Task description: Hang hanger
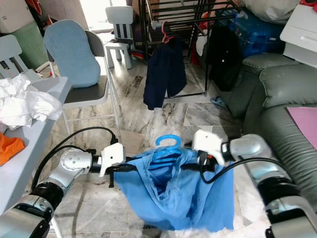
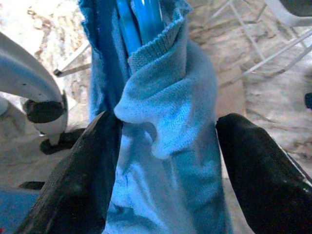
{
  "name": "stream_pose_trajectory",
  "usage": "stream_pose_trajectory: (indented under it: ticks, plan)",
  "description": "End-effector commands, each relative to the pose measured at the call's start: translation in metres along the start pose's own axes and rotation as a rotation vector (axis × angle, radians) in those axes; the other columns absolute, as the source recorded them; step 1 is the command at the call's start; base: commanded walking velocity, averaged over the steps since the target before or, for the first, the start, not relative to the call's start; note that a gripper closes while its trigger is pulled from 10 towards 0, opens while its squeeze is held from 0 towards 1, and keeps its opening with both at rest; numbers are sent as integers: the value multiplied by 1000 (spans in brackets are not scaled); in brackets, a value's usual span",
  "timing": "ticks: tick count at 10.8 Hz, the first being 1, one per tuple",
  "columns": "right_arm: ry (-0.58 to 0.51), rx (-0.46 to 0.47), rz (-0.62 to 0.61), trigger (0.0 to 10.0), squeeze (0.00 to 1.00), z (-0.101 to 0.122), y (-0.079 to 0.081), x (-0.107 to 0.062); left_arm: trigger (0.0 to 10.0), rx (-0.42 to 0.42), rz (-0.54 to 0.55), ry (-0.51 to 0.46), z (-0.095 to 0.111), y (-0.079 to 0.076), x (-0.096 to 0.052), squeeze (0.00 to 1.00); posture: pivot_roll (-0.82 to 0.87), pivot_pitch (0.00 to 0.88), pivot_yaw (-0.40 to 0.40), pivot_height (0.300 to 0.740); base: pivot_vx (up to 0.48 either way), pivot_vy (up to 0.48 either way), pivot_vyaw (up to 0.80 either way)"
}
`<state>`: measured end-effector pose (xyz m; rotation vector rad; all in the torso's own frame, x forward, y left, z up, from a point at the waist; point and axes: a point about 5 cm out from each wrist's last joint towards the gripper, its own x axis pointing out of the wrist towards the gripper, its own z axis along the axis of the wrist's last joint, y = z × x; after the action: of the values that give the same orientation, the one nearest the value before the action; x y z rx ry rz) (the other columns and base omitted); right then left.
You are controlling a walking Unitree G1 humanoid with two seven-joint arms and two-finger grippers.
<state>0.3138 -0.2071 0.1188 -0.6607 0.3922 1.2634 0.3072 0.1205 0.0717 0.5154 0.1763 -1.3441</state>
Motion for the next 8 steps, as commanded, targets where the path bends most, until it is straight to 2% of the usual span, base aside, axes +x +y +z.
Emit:
stream_pose_trajectory:
  ticks: [1,8]
  plan:
    - [-8,-7,42,0,0,5,-2,4,0,48,7,-35,11,7,-1,0,-230,0,71,740,0,0,0]
    - [9,20,110,0,0,0,0,-2,0,45,7,-24,9,7,0,0,-233,0,70,740,0,0,0]
